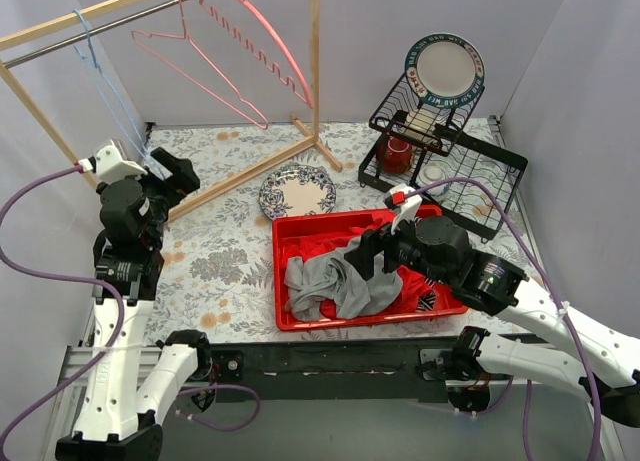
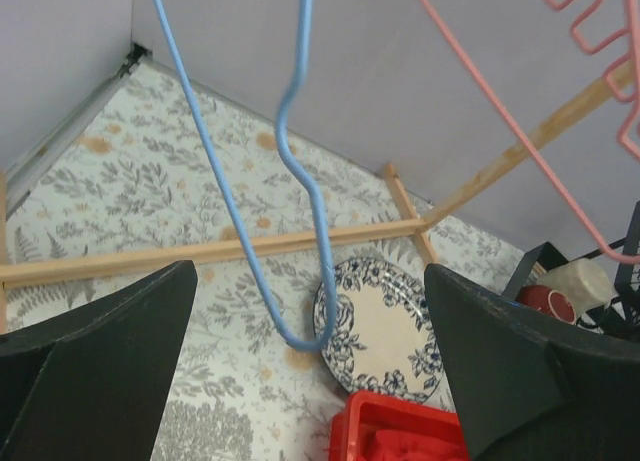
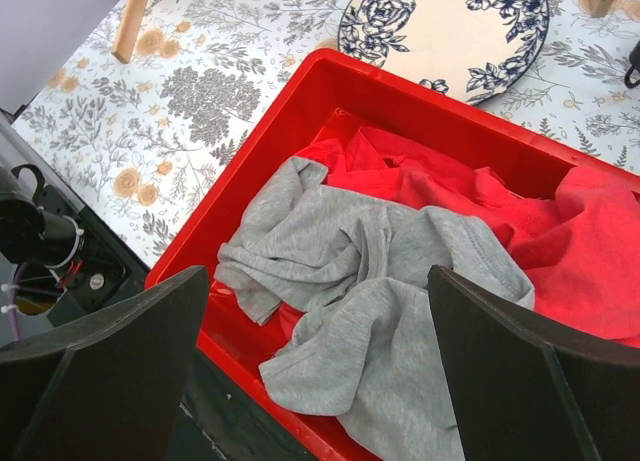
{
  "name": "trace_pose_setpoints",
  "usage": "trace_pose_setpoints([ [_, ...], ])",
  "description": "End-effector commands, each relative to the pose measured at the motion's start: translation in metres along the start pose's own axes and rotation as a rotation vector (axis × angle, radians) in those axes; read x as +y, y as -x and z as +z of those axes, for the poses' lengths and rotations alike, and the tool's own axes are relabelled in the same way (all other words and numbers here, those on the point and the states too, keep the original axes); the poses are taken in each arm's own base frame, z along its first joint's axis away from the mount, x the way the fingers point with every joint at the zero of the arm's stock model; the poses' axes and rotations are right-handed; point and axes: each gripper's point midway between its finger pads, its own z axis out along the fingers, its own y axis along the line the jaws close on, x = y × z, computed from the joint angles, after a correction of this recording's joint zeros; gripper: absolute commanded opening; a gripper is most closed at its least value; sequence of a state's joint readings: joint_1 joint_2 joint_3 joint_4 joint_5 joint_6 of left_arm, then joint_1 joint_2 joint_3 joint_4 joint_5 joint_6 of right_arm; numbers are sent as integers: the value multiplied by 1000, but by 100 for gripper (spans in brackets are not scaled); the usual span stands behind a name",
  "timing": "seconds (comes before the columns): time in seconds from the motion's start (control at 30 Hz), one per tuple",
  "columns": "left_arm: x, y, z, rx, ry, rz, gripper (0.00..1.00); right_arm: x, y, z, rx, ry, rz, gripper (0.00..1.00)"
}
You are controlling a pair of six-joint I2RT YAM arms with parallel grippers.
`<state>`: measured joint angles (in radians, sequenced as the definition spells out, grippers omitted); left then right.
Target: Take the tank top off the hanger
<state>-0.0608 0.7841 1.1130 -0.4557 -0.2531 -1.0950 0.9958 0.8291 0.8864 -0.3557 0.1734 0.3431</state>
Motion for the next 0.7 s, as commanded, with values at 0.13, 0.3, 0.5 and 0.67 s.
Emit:
trace_pose_setpoints([
  [0.13, -18, -82, -37, 262, -221, -92, 98, -25, 23, -9, -120, -165, 141, 98],
  [0.3, -67, -131, -64, 447, -610, -128, 98, -39, 18, -10, -138, -249, 221, 99],
  [0.5, -103, -130, -103, 486, -947, -158, 98, -40, 19, -12, -158, -255, 258, 98],
  [0.67, -114, -127, -117, 499, -1066, -174, 98, -32, 34, -22, -244, -179, 264, 99],
])
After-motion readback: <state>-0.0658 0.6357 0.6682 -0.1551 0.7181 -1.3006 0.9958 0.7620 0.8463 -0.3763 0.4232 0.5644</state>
